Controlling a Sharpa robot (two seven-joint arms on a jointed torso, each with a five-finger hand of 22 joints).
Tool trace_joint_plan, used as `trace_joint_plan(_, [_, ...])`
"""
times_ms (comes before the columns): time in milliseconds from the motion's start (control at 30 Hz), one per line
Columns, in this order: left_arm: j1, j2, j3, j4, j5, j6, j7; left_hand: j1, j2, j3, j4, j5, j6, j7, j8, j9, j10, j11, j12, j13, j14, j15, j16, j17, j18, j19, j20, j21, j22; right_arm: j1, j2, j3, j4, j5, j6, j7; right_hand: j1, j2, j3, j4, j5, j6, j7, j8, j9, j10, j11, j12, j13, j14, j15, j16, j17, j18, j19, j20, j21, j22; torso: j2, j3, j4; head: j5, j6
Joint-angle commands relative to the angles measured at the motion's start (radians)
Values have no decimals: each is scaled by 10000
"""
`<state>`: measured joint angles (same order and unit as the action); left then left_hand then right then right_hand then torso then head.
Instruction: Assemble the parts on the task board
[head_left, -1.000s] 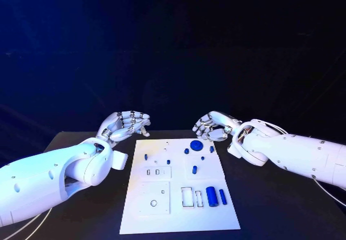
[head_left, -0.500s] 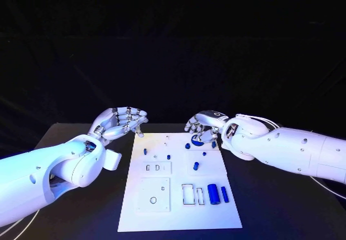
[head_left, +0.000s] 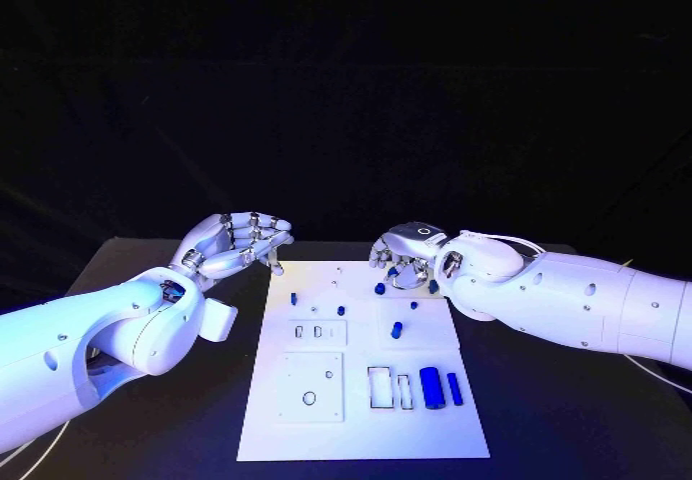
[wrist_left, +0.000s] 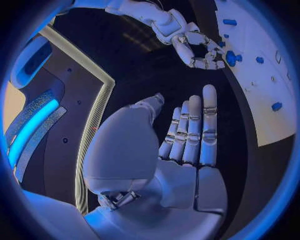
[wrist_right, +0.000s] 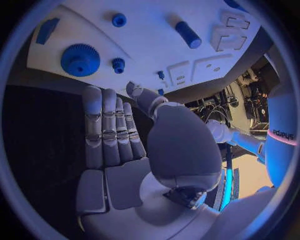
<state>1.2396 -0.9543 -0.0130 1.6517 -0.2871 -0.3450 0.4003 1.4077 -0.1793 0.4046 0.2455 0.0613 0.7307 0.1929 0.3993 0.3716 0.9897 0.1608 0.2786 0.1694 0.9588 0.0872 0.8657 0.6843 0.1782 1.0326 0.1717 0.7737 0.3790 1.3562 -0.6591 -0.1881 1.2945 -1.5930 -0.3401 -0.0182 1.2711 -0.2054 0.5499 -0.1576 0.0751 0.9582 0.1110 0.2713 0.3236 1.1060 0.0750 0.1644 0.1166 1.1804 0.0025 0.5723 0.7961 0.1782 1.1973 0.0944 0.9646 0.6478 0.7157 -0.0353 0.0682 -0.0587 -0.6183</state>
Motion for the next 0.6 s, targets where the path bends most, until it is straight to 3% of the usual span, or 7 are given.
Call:
trace_joint_plan(33, [24,-20,11,73,-56,352,-48,-91,-8,60,-11,-13,-106,407,-69,11,-74,-6,-47,11,-64,1,63,19,29,-51,5,52,18,-10,37,-9,-10,-731,18,-488,-183,23,167,112,118,149,15,100,148,134,13,141,89,328,7,169,210,-263,520,-10,578,843,55,-11,75,-77,-2])
trace_joint_plan(200, [29,-37,11,115,-55,412,-88,-103,7,67,-9,-14,-127,413,-78,19,-102,1,-53,12,-73,7,71,25,32,-58,12,101,47,-23,40,-23,-29,-772,349,-647,-299,4,352,252,262,268,39,195,320,250,26,265,184,721,-8,201,338,-414,1018,-45,1190,1723,98,-14,98,-100,-16])
trace_joint_plan(400, [31,-51,11,135,-54,474,-129,-116,21,77,-15,-16,-169,424,-98,29,-161,16,-71,10,-108,20,67,28,33,-89,26,172,89,-117,67,-40,-120,-693,664,-792,-459,-124,421,386,221,111,85,109,399,-15,102,167,177,724,52,40,391,-385,927,-1,1002,1506,175,-14,115,-95,7])
trace_joint_plan(600, [31,-80,11,162,-37,515,-144,-126,28,79,-13,-17,-186,431,-105,34,-187,22,-79,9,-128,27,60,27,33,-107,32,199,106,-213,125,-49,-199,-671,935,-918,-590,-260,281,553,200,-128,171,-36,485,-479,210,22,149,787,139,-90,494,-384,922,65,942,1517,243,-12,184,-126,-25])
